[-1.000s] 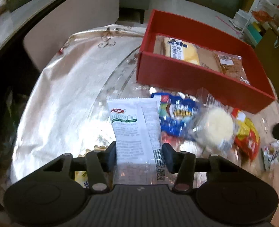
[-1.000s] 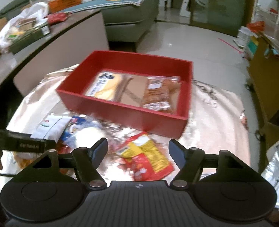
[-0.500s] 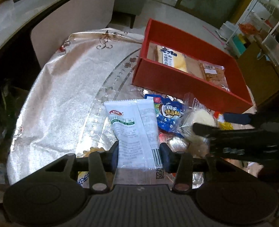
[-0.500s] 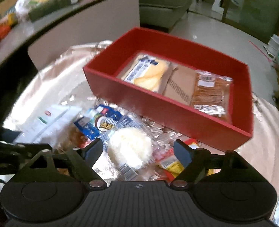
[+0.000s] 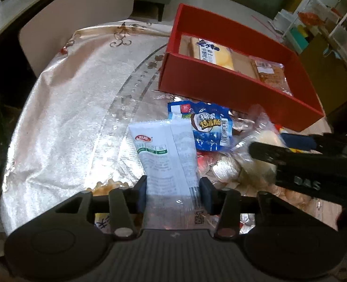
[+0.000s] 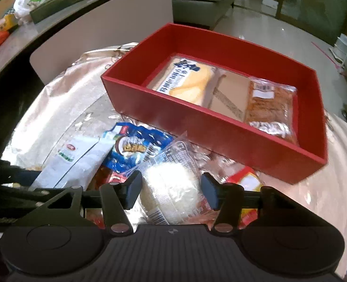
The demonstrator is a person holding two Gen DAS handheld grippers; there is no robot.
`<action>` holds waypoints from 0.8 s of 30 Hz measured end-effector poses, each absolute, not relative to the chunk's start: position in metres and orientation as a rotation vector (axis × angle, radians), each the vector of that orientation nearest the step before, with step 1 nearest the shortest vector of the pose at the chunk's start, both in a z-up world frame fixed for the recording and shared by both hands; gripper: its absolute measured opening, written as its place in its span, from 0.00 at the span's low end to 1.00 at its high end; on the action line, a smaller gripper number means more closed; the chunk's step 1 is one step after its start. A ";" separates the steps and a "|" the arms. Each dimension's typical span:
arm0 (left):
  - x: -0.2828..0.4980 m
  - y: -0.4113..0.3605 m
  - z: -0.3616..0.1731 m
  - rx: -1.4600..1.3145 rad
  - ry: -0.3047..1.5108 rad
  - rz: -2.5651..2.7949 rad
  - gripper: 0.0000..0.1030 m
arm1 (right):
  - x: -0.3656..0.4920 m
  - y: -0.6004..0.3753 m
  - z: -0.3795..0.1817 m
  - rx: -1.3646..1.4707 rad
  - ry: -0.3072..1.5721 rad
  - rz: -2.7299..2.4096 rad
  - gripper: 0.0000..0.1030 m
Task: Organize snacks
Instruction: 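Lift the white sachet with the left tool while the right tool grasps the round cake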
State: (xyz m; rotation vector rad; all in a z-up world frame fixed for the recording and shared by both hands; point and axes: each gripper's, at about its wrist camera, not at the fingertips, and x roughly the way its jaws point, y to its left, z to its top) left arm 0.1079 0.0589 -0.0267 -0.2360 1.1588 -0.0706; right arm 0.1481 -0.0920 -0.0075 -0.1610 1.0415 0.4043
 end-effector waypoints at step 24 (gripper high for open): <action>0.120 0.033 -0.043 -0.185 1.161 -0.002 0.37 | 0.143 -0.101 -0.017 -0.128 1.078 0.398 0.59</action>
